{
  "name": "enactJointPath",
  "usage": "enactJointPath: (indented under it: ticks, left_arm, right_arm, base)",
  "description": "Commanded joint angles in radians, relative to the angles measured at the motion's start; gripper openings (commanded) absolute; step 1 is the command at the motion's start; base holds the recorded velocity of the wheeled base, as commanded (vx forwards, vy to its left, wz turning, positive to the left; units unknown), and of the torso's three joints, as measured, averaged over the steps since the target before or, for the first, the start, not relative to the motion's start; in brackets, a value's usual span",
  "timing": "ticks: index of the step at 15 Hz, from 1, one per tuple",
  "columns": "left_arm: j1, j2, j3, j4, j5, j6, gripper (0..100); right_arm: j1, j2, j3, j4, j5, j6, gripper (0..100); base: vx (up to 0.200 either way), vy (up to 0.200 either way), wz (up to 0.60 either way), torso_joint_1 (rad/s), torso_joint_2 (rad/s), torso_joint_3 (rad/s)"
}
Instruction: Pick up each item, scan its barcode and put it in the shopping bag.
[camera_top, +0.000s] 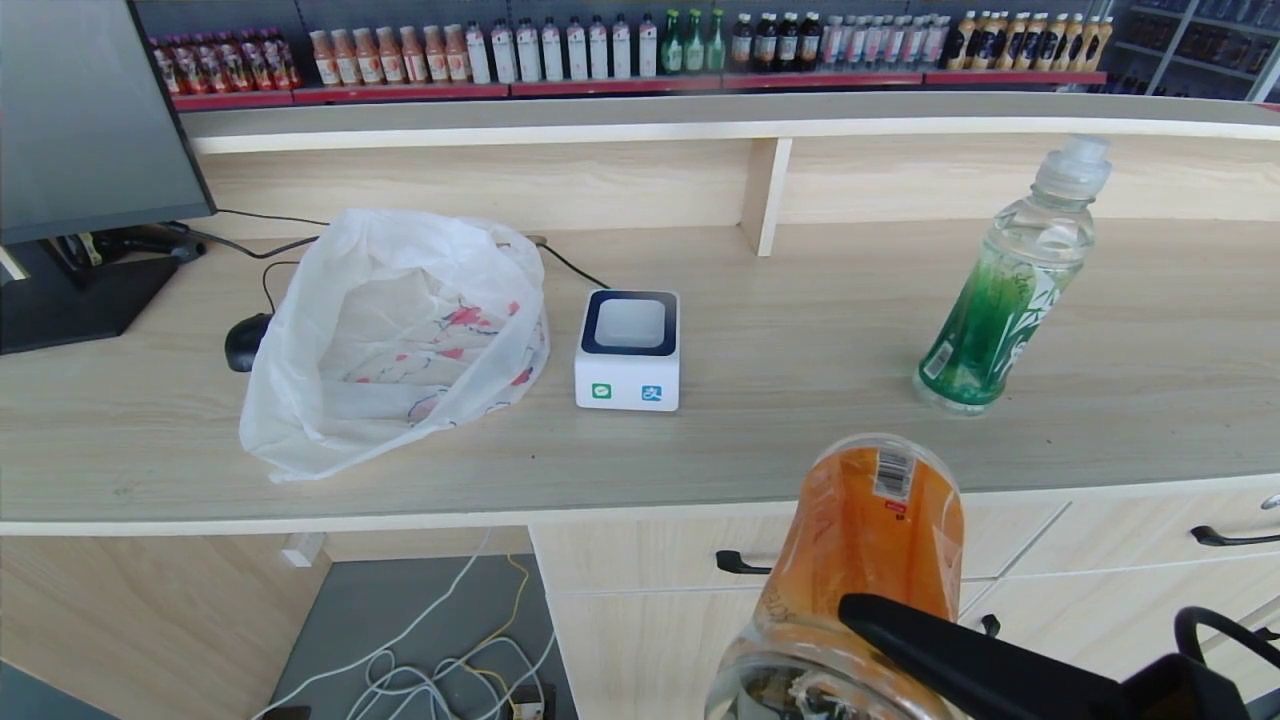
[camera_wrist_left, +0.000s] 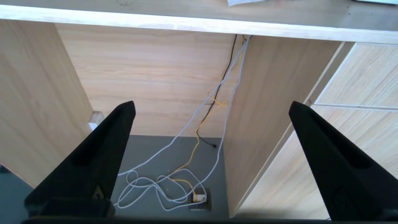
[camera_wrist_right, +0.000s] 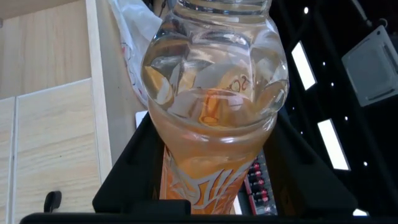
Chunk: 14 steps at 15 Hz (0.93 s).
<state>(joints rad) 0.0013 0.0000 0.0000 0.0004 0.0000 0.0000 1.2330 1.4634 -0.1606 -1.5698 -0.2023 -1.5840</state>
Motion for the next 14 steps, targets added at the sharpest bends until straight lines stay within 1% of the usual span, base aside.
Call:
enactJointPath:
  ticks: [1, 10, 14]
  left_arm:
    - [0.0, 0.0, 0.0, 0.001, 0.0, 0.0, 100]
    - [0.0, 0.0, 0.0, 0.0, 0.0, 0.0, 100]
    - [0.0, 0.0, 0.0, 0.001, 0.0, 0.0, 100]
  right_arm:
    - [0.0, 0.0, 0.0, -0.001, 0.0, -0.001, 0]
    - [0.0, -0.002, -0.011, -0.001, 0.0, 0.001, 0]
    - [-0.004, 0.0, -0.019, -0.001, 0.0, 0.079, 0]
  base:
    - [0.0, 0.0, 0.0, 0.0, 0.0, 0.0]
    - [0.0, 0.0, 0.0, 0.0, 0.0, 0.0]
    - [0.0, 0.0, 0.0, 0.0, 0.0, 0.0]
